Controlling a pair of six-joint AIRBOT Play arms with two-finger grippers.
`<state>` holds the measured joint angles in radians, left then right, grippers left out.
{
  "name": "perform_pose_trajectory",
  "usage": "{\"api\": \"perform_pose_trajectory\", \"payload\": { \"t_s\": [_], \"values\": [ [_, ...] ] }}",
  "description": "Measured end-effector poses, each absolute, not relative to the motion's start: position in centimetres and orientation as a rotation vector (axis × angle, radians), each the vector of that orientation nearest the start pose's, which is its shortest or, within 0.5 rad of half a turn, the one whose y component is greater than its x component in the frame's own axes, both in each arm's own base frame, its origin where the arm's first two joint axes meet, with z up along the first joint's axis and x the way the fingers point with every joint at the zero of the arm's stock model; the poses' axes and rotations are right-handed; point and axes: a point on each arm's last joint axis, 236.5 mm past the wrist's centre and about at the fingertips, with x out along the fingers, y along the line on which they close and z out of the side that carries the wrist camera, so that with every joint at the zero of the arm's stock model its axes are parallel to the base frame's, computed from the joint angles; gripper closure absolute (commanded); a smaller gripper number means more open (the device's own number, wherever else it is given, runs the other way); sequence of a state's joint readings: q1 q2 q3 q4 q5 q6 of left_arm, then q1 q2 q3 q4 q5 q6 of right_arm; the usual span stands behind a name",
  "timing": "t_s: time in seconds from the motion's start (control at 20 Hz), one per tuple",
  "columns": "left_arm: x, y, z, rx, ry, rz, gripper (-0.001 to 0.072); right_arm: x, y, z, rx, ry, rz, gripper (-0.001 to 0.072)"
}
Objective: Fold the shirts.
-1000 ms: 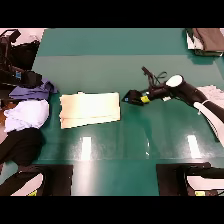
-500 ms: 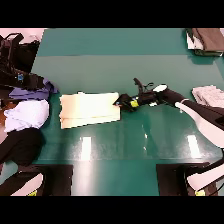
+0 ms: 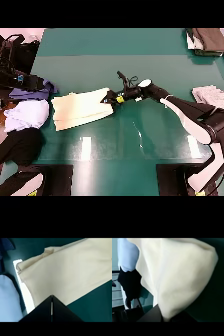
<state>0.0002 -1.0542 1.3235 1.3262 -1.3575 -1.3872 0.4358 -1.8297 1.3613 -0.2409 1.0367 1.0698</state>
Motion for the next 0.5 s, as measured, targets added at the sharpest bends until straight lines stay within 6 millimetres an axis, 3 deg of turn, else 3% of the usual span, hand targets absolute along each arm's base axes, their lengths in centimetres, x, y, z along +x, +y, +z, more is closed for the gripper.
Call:
{"api": "perform_pose_trajectory", "payload": {
  "t_s": [0.15, 0.25, 0.35, 0.5],
  "values": [
    [34.9, -5.6, 14.0, -0.01, 1.077, -0.287, 0.0683, 40.2, 35.6, 2.2, 0.755, 1.189, 1.004, 0.0699],
    [34.7, -5.6, 13.9, -0.008, 1.086, -0.288, 0.0684, 42.6, 31.1, 4.7, 0.784, 1.102, 0.945, 0.0699],
    [34.6, -5.5, 13.9, -0.007, 1.092, -0.288, 0.0683, 44.8, 25.1, 7.0, 0.794, 1.01, 0.853, 0.0699],
    [34.5, -5.5, 13.8, -0.007, 1.095, -0.289, 0.0683, 46.9, 14.2, 9.4, 0.767, 0.895, 0.648, 0.0699]
  ]
}}
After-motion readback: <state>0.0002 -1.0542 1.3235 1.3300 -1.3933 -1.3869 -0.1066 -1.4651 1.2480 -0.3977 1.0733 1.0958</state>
